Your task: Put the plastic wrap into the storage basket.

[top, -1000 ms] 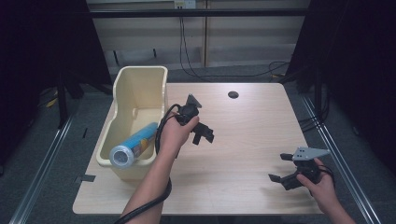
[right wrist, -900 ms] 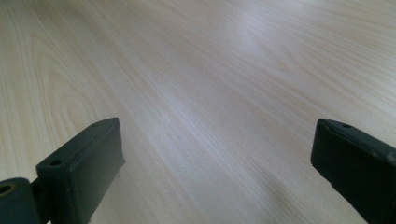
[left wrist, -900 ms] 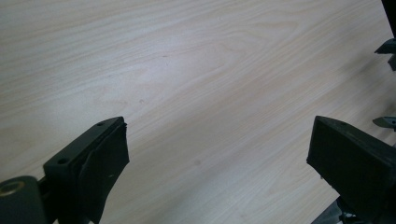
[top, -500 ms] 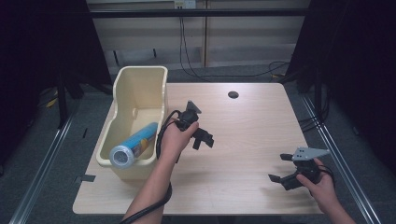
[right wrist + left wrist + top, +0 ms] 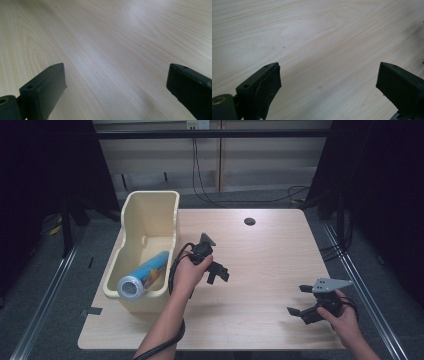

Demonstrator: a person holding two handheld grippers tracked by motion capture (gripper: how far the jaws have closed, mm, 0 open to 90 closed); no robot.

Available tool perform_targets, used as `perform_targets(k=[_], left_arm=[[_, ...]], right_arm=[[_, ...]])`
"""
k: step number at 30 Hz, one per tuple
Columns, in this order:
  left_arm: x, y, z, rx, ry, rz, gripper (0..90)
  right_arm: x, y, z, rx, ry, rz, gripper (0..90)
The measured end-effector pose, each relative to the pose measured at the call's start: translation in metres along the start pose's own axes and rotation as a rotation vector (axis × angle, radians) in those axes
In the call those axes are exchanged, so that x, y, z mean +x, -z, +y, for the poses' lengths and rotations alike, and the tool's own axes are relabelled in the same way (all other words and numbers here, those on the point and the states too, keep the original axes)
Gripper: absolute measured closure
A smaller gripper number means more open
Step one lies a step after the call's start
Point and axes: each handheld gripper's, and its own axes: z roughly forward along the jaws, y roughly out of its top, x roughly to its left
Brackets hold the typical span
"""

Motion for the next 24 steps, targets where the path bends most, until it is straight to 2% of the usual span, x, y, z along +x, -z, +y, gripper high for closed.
perform_targets(k=[4, 5, 9, 12, 15, 20, 22, 24], left_arm=[[-0.001, -0.003, -0.001, -0.002, -0.003, 0.006, 5.2], [-0.001, -0.005, -0.002, -0.002, -0.01, 0.02, 5.0], [-0.001, -0.007, -0.005, -0.002, -0.008, 0.011, 4.7], [0.0, -0.011, -0.008, -0.003, -0.017, 0.022, 4.9], [0.001, -0.014, -0.011, 0.003, -0.016, 0.009, 4.9], [0.003, -0.018, -0.014, 0.007, -0.03, 0.029, 5.0], [0.003, -0.02, -0.016, 0.006, -0.026, 0.02, 4.9], [0.004, -0.021, -0.018, 0.008, -0.043, 0.024, 5.1]], right_arm=[[0.0, 0.0, 0.0, 0.0, -0.002, -0.002, 2.4], [0.0, 0.0, 0.0, -0.001, -0.002, -0.001, 2.5], [0.0, 0.0, 0.0, 0.0, 0.001, 0.002, 2.5], [0.0, 0.0, 0.0, -0.001, 0.001, 0.001, 2.4], [0.0, 0.0, 0.0, 0.002, 0.002, 0.003, 2.5], [0.001, 0.0, 0.0, 0.004, 0.003, 0.002, 2.4], [0.0, -0.001, 0.0, 0.005, 0.002, 0.0, 2.4], [0.0, -0.001, 0.0, 0.006, 0.007, 0.001, 2.4]])
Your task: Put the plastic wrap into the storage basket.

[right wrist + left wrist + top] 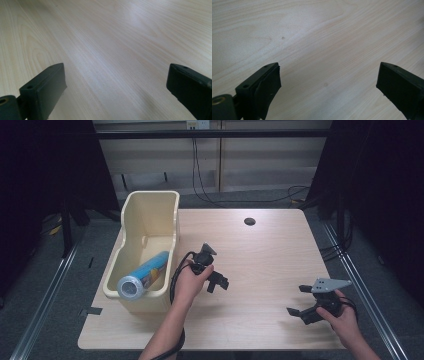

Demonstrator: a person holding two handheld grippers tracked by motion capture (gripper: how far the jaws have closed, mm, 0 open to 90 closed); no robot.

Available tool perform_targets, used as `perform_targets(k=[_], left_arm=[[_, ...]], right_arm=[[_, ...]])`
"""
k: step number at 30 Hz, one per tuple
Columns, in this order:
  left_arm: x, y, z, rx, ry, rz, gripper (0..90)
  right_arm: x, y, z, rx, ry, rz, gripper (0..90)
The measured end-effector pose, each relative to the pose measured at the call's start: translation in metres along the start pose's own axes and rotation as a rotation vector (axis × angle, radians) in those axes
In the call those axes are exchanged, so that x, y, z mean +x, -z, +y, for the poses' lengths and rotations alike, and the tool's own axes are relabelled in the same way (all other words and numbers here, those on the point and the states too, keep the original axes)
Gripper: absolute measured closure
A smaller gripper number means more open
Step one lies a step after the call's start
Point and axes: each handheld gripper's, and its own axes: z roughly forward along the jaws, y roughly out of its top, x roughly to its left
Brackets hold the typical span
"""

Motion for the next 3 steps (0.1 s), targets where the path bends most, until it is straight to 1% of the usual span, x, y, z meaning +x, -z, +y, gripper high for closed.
perform_targets(k=[1, 3], left_arm=[[-0.0004, -0.0009, -0.0006, -0.006, 0.007, -0.008, 5.1], [-0.0001, -0.0017, -0.0014, -0.008, 0.005, -0.01, 4.9]], right_arm=[[0.0001, -0.0004, -0.0001, 0.001, 0.0, -0.001, 2.4], [-0.0001, -0.0006, -0.0002, 0.004, 0.001, 0.0, 2.5]])
